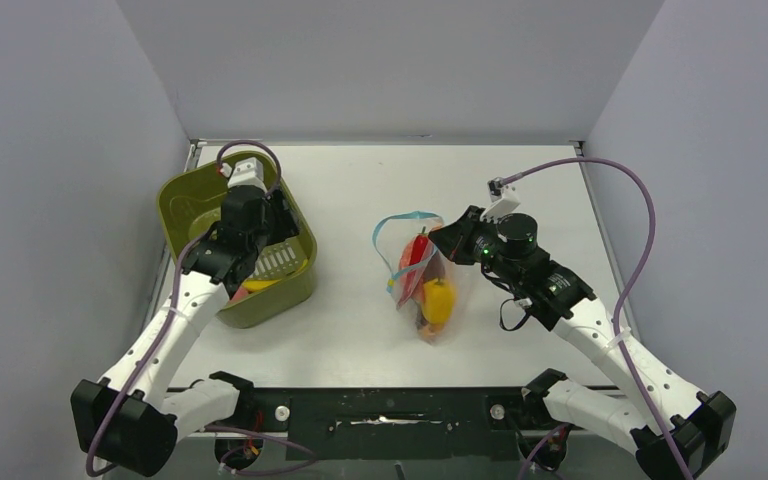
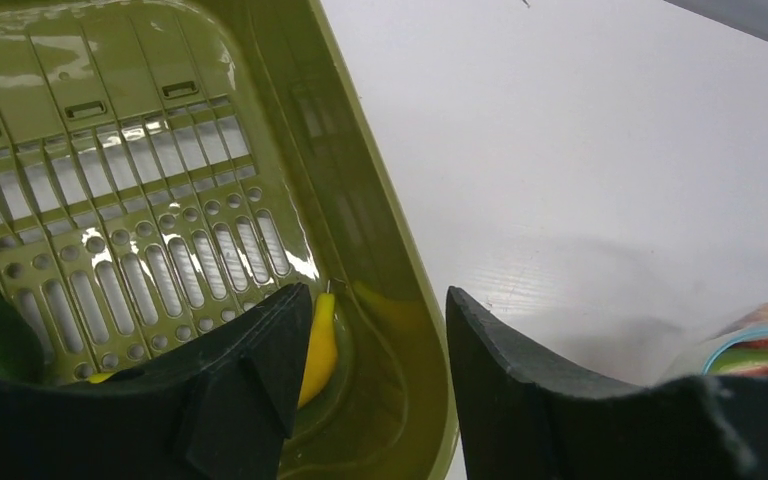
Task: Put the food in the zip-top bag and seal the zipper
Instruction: Pick up the fake fruit from the bin.
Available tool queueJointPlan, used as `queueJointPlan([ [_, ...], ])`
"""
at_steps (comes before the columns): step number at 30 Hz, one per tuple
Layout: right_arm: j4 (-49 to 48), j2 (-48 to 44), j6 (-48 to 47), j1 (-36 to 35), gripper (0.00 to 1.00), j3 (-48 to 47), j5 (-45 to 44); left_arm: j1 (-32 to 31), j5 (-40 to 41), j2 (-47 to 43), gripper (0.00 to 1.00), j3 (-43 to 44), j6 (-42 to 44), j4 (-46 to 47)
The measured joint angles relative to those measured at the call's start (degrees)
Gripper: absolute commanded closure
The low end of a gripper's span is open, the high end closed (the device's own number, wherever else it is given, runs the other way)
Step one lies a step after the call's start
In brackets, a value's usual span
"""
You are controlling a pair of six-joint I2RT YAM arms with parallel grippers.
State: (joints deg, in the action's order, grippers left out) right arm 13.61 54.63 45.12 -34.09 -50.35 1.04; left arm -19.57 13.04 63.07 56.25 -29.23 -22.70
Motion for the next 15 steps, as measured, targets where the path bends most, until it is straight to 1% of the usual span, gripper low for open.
queueJointPlan([
  [4,0.2,0.1,-0.1,0.0,1.00,0.0,0.0,2.0,-0.9,1.2,0.54,0.0,-1.3,-0.1],
  [9,0.2,0.8,-1.1,0.0,1.00,0.0,-0.4,6.8,-1.2,1.5,0.54,0.0,-2.1,-1.1],
  [15,1.2,2.1,-4.7,0.7,1.00,-0.7,-1.7,10.5,1.4,1.7,0.51,-1.0,-2.1,-2.8],
])
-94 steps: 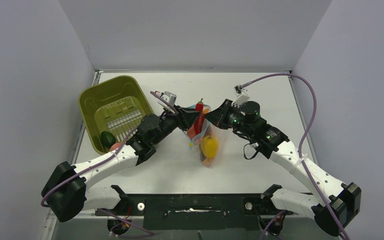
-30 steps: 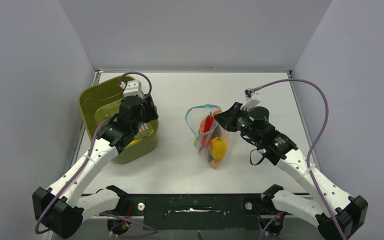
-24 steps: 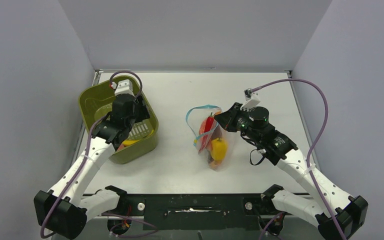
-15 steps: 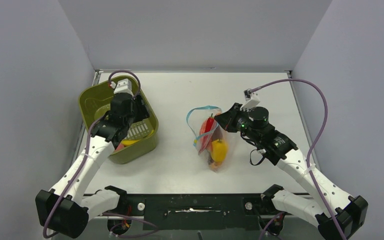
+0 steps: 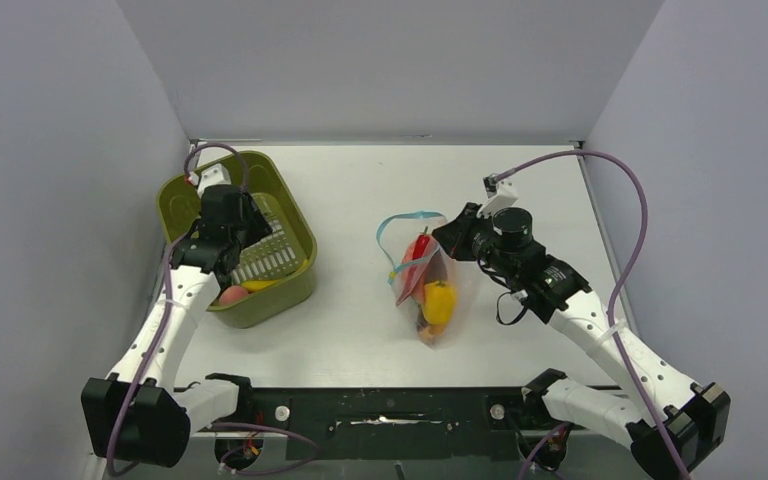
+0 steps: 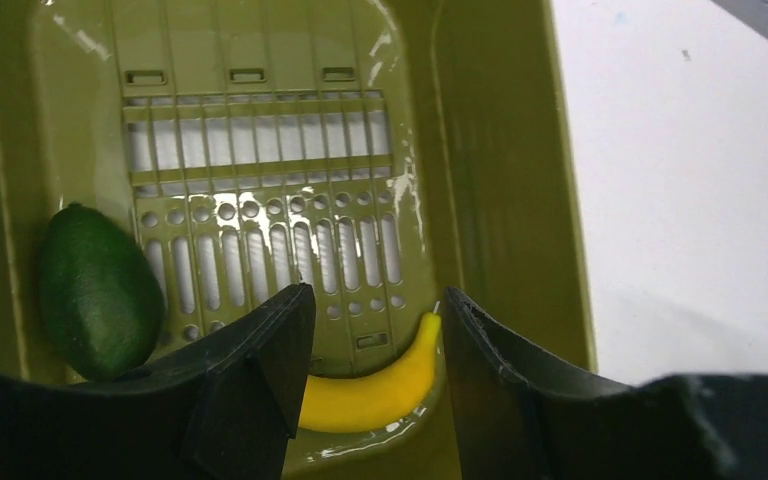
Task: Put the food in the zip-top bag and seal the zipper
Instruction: Pick up the fake fruit from the bin.
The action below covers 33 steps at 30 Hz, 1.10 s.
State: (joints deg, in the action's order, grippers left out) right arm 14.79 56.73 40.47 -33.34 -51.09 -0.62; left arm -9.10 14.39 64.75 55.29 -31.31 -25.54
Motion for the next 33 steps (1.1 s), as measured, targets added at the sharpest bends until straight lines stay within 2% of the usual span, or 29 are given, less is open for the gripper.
queueJointPlan([
  [4,1.5,2.4,-2.9,0.4,1.00,-3.2,0.2,0.8,1.7,2.4,0.51,-0.1,-1.3,-1.5],
  [12,5.9,7.5,-8.4,0.9,1.00,-9.9,-0.5,1.6,1.4,13.2,0.45,0.1,-2.9,-7.0],
  [20,11.6,11.4,-10.4,3.7,1.00,-15.1,-1.3,2.2,-2.1,15.8,0.42,0.1,-5.1,-11.4],
  [27,13.0,17.1,-11.7,4.5,1.00,-19.3,-1.3,2.7,5.1,18.4,0.35,5.8,-3.2,-17.7],
  [33,13.5,18.1,-13.2,5.3,1.00,-20.1,-0.4,4.5,11.3,20.8,0.33,11.4,-1.4,-20.1],
])
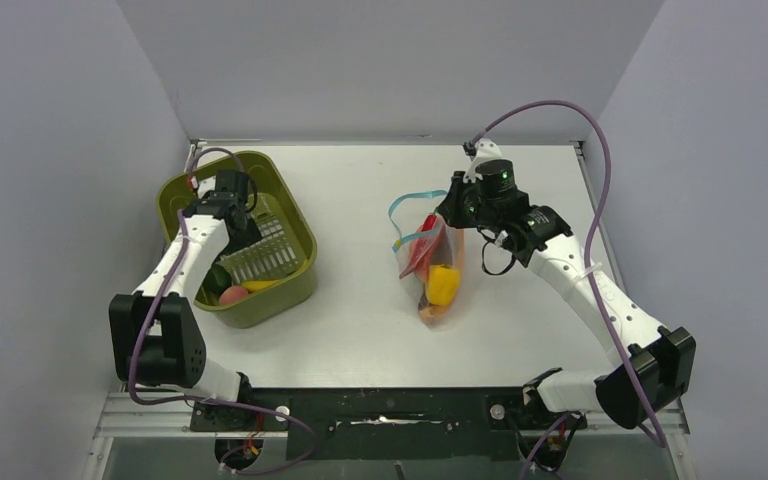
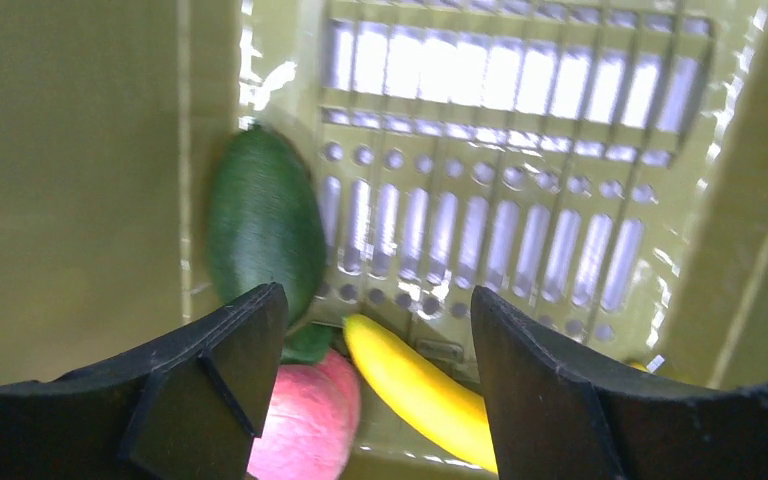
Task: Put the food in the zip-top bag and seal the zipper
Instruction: Pick up the fake fruit from the bin.
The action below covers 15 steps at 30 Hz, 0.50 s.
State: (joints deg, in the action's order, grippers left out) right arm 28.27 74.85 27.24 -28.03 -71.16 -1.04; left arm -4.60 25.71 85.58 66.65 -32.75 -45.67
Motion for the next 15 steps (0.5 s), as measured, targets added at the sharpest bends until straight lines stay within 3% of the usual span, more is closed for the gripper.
queueJointPlan([
  [6,0.3,-0.3,-1.9,1.0,1.00,0.0,0.6,3.4,4.9,1.6,0.32,0.2,0.4,-2.1],
  [15,1.4,-0.8,-3.3,2.5,1.00,0.0,0.6,6.8,5.3,5.5,0.33,-3.4,-0.6,-1.6],
])
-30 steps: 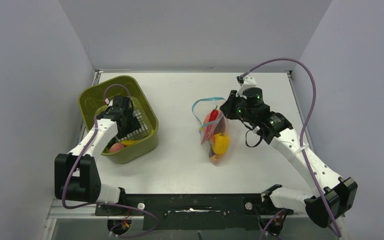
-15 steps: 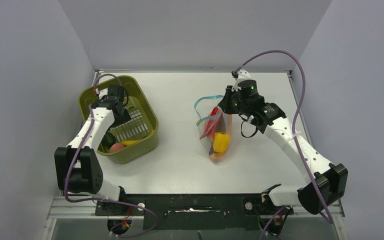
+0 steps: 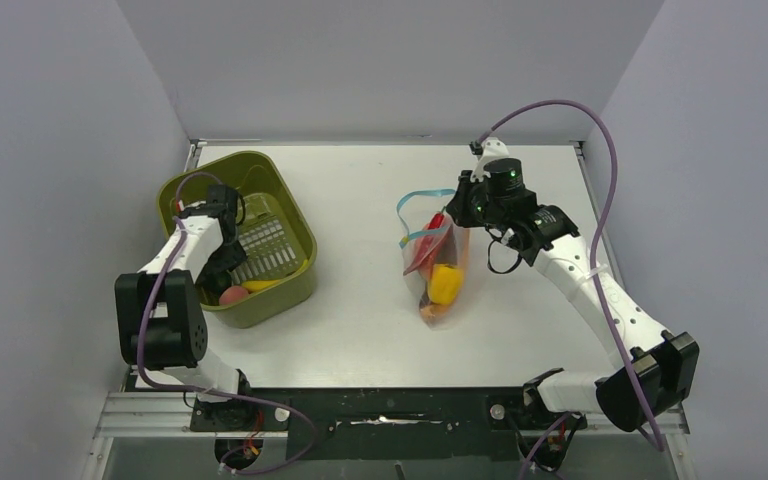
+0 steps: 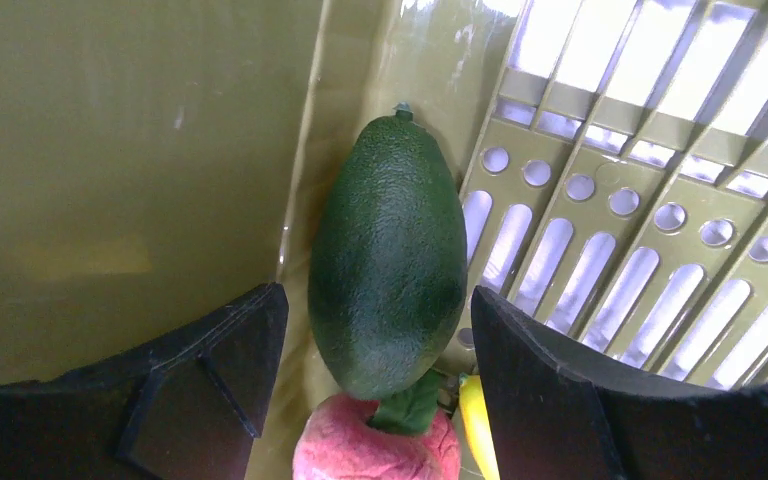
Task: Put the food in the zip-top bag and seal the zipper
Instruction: Pick up the fake fruit from the bin.
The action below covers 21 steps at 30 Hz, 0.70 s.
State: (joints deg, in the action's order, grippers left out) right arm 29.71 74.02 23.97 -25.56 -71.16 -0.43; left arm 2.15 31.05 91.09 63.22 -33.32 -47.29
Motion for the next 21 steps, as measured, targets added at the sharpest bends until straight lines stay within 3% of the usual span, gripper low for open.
queueJointPlan([
  [3,0.3,0.0,-0.2,0.2,1.00,-0.1,0.0,0.9,-0.5,1.1,0.35,-1.0,-0.5,0.5],
  [10,1.3,0.0,-0.9,0.5,1.00,-0.9,0.0,1.2,-1.2,2.5,0.55,-1.9,0.2,2.3],
  [21,2.1,-0.8,-0.1,0.5,1.00,-0.9,0.5,1.3,-2.6,2.1,0.64,-1.5,1.1,2.5],
])
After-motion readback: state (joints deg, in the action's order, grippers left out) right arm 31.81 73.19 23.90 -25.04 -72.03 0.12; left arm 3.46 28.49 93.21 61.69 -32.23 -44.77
